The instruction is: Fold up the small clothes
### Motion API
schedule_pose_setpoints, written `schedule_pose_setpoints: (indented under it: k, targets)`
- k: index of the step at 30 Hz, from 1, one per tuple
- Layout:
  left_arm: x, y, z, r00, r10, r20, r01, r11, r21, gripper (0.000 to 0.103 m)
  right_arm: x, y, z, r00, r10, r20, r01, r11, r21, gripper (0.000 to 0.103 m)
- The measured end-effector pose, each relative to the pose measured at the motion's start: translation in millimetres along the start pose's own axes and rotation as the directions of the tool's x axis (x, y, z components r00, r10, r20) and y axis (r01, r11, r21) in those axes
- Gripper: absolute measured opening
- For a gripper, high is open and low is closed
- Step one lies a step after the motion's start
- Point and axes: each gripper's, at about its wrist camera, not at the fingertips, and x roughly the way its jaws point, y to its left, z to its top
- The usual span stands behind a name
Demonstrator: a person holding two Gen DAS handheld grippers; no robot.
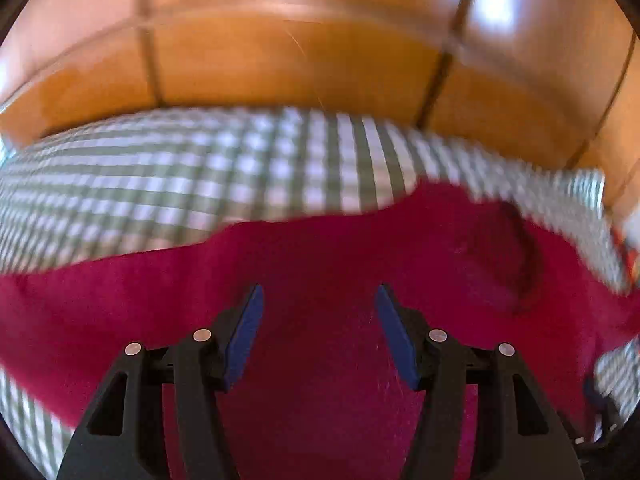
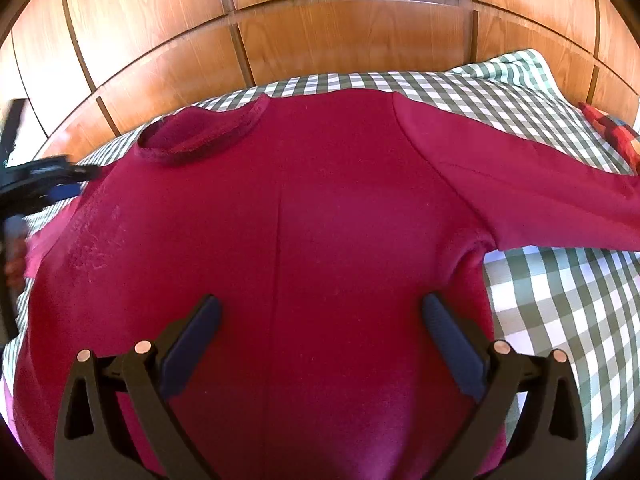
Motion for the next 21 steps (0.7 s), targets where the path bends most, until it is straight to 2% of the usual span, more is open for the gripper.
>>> schedule_pose_setpoints:
  k: [2,5,7,10,13,16,19,21]
  targets:
    - [15.5,1.5,3.5,0.999,0.047,-0.006,-0.047,0.999,0.007,0.054,0.0,-0.2,-0.3,1.0,0.003,0.001,-0.003,1.0,0.002,0.101]
    - [27.0,17.7,9.7,0.989,0.134,0.059,-0.131,0.99,-0.048,0.048,1.1,-0.1,-0.1,1.0,0.004,0.002,-0.004,1.0,0.001,0.101]
    - [33.7,29.9,7.5,0.99,0.106,0.09,-0.095,0.989,-0.115,0.048,1.5,0.5,0.2,1.0,0.004,0.002,-0.004,1.0,0.0,0.101]
    - [36.7,20.7,3.0,0.98,0.158,0.121,-0.15,0.986,-0.072,0.048,1.7,0.7,0.8,1.0,0.002,0.001,-0.002,1.0,-0.002,0.101]
    - [28.7,31.6,5.1,0.989,0.112,0.101,-0.096,0.984,-0.152,0.048,1.6,0.8,1.0,1.0,0.008,0.003,-0.008,1.0,0.002,0.101]
    - [1.7,33.1,-4.9,0.99,0.095,0.103,-0.068,0.97,-0.234,0.048,2.0,0.8,1.5,1.0,0.012,0.001,-0.012,1.0,0.006,0.101]
    - [-25.6,17.6,-22.1,0.991,0.011,0.132,0.018,0.976,-0.216,0.049,-1.8,-5.5,4.1,0.999,0.051,-0.002,-0.051,0.998,0.037,0.101]
    - [-38.4,-0.6,-39.5,0.99,-0.036,0.135,0.059,0.984,-0.171,0.052,-13.9,-22.3,9.3,0.991,0.134,0.011,-0.134,0.983,0.122,0.1]
